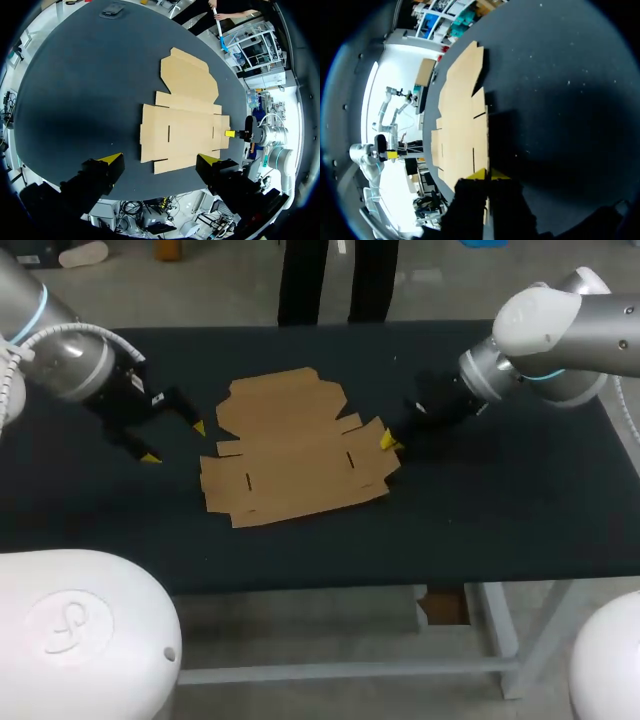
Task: Assemble the packaging by folding the flat box into shape, placing the metal phone stand inside, and closing the box properly
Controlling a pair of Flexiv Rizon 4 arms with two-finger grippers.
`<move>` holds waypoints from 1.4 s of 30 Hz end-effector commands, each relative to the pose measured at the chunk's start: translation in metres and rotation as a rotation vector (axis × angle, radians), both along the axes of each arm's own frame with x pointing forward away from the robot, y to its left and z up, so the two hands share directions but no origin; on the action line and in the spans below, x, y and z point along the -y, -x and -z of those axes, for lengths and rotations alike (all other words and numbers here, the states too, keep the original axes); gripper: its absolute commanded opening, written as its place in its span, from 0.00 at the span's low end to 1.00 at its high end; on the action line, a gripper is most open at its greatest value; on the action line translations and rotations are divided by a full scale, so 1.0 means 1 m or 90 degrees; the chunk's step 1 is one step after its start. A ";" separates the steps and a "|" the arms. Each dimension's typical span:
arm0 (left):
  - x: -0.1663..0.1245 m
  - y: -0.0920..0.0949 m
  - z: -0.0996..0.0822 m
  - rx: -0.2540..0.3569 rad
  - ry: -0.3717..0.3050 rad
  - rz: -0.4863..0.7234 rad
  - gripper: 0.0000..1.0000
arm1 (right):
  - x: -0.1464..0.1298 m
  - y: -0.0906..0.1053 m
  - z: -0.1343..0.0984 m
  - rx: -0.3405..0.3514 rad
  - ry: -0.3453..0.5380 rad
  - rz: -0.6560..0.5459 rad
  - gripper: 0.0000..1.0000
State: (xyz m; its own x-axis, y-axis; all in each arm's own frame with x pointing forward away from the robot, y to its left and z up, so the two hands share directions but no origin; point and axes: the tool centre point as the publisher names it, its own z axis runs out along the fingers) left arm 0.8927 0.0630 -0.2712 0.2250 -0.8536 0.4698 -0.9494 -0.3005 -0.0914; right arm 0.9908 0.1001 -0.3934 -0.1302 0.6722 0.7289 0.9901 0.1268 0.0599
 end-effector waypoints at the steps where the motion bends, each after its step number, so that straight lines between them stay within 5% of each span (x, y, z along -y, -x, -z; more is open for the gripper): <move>1: 0.000 0.000 -0.001 -0.002 -0.003 0.000 1.00 | 0.004 0.008 0.000 0.092 -0.022 0.106 0.00; 2: 0.000 0.000 -0.001 -0.002 -0.003 0.000 1.00 | 0.005 0.009 0.000 0.089 -0.022 0.106 0.05; 4: 0.000 0.000 -0.001 -0.002 -0.003 0.000 1.00 | 0.006 0.011 -0.001 0.085 -0.020 0.102 0.45; 5: 0.000 0.000 -0.001 -0.002 -0.003 0.000 1.00 | 0.007 0.012 -0.002 0.079 -0.016 0.098 0.89; 6: 0.000 0.000 -0.001 -0.002 -0.003 0.000 1.00 | 0.008 0.012 -0.003 0.077 -0.015 0.095 1.00; 23: 0.000 0.000 -0.001 -0.002 -0.003 0.000 1.00 | 0.015 -0.012 -0.010 -0.027 0.028 -0.054 1.00; 28: 0.000 0.000 -0.001 -0.002 -0.003 0.000 1.00 | 0.011 -0.017 -0.002 -0.049 0.028 -0.067 0.67; 29: 0.000 0.000 -0.001 -0.002 -0.003 0.000 1.00 | 0.009 -0.017 -0.001 -0.051 0.025 -0.070 0.51; 42: 0.000 0.000 -0.001 -0.002 -0.003 0.000 1.00 | -0.005 -0.020 0.006 -0.064 0.032 -0.108 0.44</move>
State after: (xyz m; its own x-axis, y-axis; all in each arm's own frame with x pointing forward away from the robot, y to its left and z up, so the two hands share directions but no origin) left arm 0.8927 0.0630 -0.2712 0.2249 -0.8537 0.4698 -0.9494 -0.3005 -0.0914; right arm 1.0050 0.1028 -0.3981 -0.1714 0.6868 0.7063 0.9745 0.2235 0.0192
